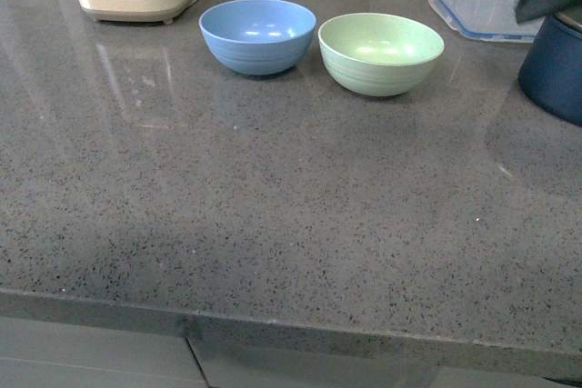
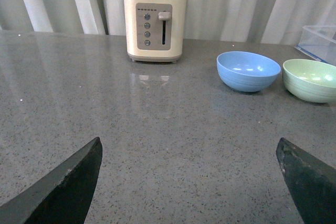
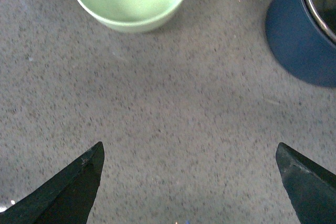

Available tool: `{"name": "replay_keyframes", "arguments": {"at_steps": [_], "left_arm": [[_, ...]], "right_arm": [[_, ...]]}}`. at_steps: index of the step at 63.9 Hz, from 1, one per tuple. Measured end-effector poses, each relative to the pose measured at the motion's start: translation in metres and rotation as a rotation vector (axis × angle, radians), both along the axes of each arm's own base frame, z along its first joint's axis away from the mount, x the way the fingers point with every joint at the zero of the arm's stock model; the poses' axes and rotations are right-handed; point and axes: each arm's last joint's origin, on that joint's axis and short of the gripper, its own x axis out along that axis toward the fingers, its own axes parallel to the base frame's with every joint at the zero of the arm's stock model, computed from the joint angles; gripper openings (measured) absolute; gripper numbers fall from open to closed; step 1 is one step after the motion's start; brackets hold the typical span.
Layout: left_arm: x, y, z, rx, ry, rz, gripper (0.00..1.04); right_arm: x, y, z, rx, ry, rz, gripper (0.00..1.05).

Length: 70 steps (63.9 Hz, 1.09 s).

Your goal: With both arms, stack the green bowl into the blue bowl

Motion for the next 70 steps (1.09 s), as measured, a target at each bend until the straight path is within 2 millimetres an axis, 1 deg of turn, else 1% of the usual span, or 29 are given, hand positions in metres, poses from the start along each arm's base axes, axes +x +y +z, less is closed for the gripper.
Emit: {"name": "replay_keyframes", "arguments": {"at_steps": [5,10,24,32,37,40,47,58,70], "left_arm": [[0.000,0.000,0.000,0.000,0.000,0.000,0.98],[0.000,0.000,0.000,0.000,0.000,0.000,0.98],[0.000,0.000,0.000,0.000,0.000,0.000,0.98],[0.000,0.000,0.000,0.000,0.000,0.000,0.98],[0.000,0.000,0.000,0.000,0.000,0.000,0.98],[0.000,0.000,0.000,0.000,0.000,0.000,0.98],[0.000,0.000,0.000,0.000,0.000,0.000,0.98],[0.000,0.000,0.000,0.000,0.000,0.000,0.98],[0.000,0.000,0.000,0.000,0.000,0.000,0.98]], "right_arm": [[0.030,0.009,0.002,-0.003,0.007,0.011,0.95],[0.058,0.013,-0.005,-0.017,0.019,0.012,0.95],[0.102,0.012,-0.026,-0.050,0.051,0.004,0.95],[0.124,0.011,-0.033,-0.056,0.058,-0.005,0.95],[0.146,0.010,-0.040,-0.064,0.063,-0.008,0.95],[0.158,0.010,-0.040,-0.066,0.053,-0.010,0.95],[0.173,0.008,-0.043,-0.065,0.050,-0.015,0.95],[0.187,0.008,-0.048,-0.065,0.049,-0.006,0.95],[0.193,0.009,-0.060,-0.070,0.067,0.005,0.95]]}}
